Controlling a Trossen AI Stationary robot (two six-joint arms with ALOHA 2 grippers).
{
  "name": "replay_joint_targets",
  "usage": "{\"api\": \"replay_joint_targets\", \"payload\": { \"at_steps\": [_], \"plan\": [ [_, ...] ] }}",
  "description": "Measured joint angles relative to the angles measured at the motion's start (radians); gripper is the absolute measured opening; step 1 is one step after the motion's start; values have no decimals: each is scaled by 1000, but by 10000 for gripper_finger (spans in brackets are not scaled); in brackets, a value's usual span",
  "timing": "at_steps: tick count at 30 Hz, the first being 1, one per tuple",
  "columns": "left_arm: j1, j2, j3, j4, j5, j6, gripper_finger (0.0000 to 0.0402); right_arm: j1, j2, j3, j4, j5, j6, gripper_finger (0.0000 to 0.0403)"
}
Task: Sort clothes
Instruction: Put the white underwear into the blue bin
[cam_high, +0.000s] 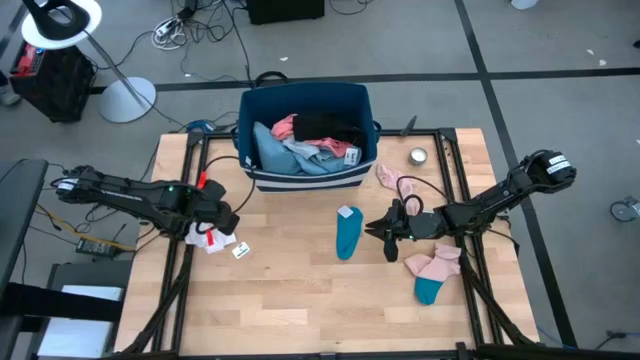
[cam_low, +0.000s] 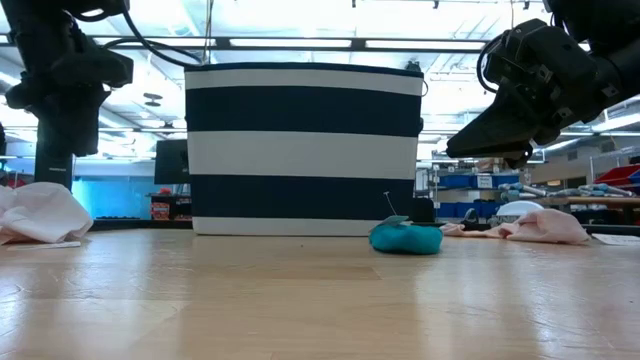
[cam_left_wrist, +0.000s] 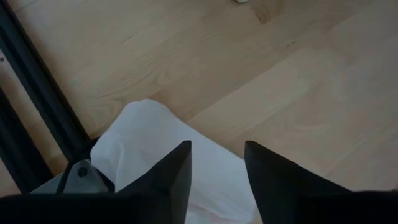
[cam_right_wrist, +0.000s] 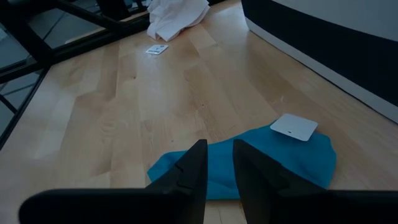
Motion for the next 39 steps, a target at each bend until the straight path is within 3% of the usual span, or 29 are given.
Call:
{"api": "replay_joint_targets", "payload": {
  "at_steps": [7,15,21,27,31,39],
  "plan": [
    [0,1,0,-49,-3,-1,190,0,0,0,0,0,0,77],
    [0,41,0,-64,1,-100,193,0,0,0,0,0,0,77],
    [0,141,0,-29,-21,-157,193,0,0,0,0,0,1,77],
    [0,191,0,14,-6,96,193,0,0,0,0,0,1,77],
    [4,190,0,62,107,339,193,0,0,0,3,0,1,77],
    [16,216,0,59,259,549,193,0,0,0,11,0,2,77]
  ]
}}
